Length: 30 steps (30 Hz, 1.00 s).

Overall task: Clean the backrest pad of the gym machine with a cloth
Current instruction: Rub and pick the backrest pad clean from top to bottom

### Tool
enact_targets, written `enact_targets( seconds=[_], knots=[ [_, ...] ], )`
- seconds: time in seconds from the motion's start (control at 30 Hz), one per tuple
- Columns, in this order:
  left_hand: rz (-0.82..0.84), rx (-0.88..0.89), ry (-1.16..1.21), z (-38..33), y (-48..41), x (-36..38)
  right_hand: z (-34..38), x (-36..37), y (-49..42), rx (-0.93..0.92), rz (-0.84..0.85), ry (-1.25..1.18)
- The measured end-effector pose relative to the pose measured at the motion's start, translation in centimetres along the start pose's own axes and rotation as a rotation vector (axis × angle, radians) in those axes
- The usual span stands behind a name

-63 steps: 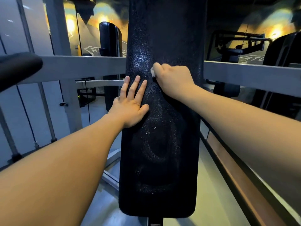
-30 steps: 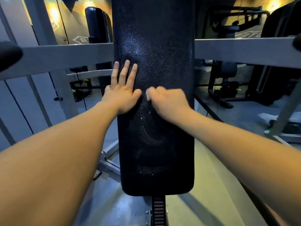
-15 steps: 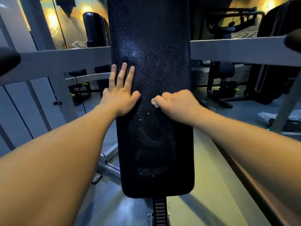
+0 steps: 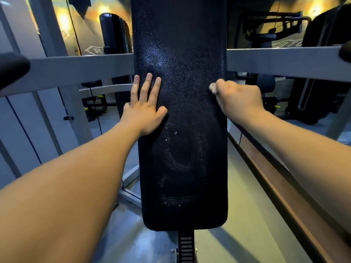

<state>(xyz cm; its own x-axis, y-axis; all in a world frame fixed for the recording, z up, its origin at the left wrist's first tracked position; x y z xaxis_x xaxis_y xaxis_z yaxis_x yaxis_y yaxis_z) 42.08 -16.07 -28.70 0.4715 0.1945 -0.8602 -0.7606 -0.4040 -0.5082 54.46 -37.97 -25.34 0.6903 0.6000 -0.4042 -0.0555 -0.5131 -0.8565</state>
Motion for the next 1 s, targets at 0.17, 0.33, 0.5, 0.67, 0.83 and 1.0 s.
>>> enact_targets(
  seconds=[0.17, 0.33, 0.5, 0.67, 0.83, 1.0],
  knots=[
    [0.011, -0.012, 0.001, 0.0, 0.0, 0.0, 3.8, 1.6, 5.2, -0.042, 0.035, -0.105],
    [-0.016, -0.017, 0.003, 0.0, 0.0, 0.2, 1.4, 1.1, 4.3, -0.270, 0.036, -0.002],
    [-0.001, -0.016, 0.014, 0.0, 0.0, 0.2, -0.2, 0.7, 3.3, 0.078, -0.018, -0.064],
    [0.029, -0.022, -0.017, 0.0, 0.1, 0.1, 4.0, 1.9, 9.5, -0.004, 0.096, -0.074],
    [0.112, -0.008, -0.007, -0.2, 0.3, -0.2, 4.8, 0.1, 8.2, 0.116, 0.128, -0.111],
    [0.029, 0.060, 0.104, 0.5, 2.2, -1.8, 6.3, -0.7, 3.7, -0.001, 0.151, -0.108]
  ],
)
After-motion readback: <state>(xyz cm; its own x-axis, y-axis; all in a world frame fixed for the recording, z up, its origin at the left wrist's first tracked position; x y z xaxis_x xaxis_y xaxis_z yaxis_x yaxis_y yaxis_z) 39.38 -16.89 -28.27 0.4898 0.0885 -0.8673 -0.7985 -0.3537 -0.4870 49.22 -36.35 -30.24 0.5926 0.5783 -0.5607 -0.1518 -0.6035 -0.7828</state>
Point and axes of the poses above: each hand's wrist, its own y-axis away from the middle knuckle, its own x-axis out of the palm, z = x × y, the point moved 7 cm from there along -y, towards the middle knuckle, and after that the axes turned 4 degrees about z, right-handed, at the moved point
